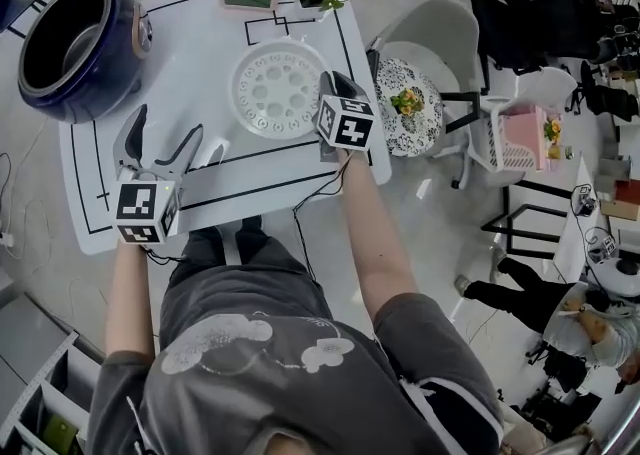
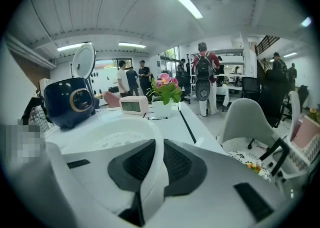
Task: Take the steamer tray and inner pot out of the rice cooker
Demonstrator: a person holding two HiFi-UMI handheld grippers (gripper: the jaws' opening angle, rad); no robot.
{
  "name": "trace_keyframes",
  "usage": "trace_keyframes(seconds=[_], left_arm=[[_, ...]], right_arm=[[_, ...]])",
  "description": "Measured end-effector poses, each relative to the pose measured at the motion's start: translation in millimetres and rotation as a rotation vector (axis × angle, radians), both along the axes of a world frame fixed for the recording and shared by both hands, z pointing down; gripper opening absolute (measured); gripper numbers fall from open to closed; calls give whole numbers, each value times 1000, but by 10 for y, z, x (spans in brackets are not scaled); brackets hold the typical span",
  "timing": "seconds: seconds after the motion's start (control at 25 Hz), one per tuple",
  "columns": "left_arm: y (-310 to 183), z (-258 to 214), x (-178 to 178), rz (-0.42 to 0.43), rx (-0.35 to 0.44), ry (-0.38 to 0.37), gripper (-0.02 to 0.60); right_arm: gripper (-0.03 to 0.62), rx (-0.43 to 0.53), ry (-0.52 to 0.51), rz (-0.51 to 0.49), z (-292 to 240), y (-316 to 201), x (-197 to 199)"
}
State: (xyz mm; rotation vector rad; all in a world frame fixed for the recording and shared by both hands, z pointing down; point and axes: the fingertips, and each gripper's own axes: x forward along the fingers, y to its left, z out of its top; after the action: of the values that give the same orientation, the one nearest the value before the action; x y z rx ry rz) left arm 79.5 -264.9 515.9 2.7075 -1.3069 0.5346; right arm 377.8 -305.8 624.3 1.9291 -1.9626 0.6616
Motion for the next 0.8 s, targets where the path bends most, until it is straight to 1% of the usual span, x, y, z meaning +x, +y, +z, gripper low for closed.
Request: trace_keyframes(seconds=[0.08,0.12,0.28,0.36,0.48,0.64,0.72,0.8], left_arm=[[29,-7,-21,-10,-2,1,428],[42,-14,-33,-15,-1,0,428],[87,-67,-88,-26,14,-7,428],[107,-118,-147,-36,22,-2,428],[135,-238,-288,-56,39,6,428],[107,-452,-541,-103,82,22,428],[103,-572,-678,-135,105,35,428],[124,-708,-826,-165,126,51,428]], right_arm=[[70,-26,30,-7,48,8,-4],[82,-38,39,-15,71,12,-12],[231,-62,26,-59,96,18,-86],[278,-66,35,-68,67,33,-113],[298,-34,43,-40,-85,112,-108],[301,39,-9,22,-461,162,-178],[301,99,-43,-3,-718,106,-386],[301,180,-96,-66,-1024,33,-714]])
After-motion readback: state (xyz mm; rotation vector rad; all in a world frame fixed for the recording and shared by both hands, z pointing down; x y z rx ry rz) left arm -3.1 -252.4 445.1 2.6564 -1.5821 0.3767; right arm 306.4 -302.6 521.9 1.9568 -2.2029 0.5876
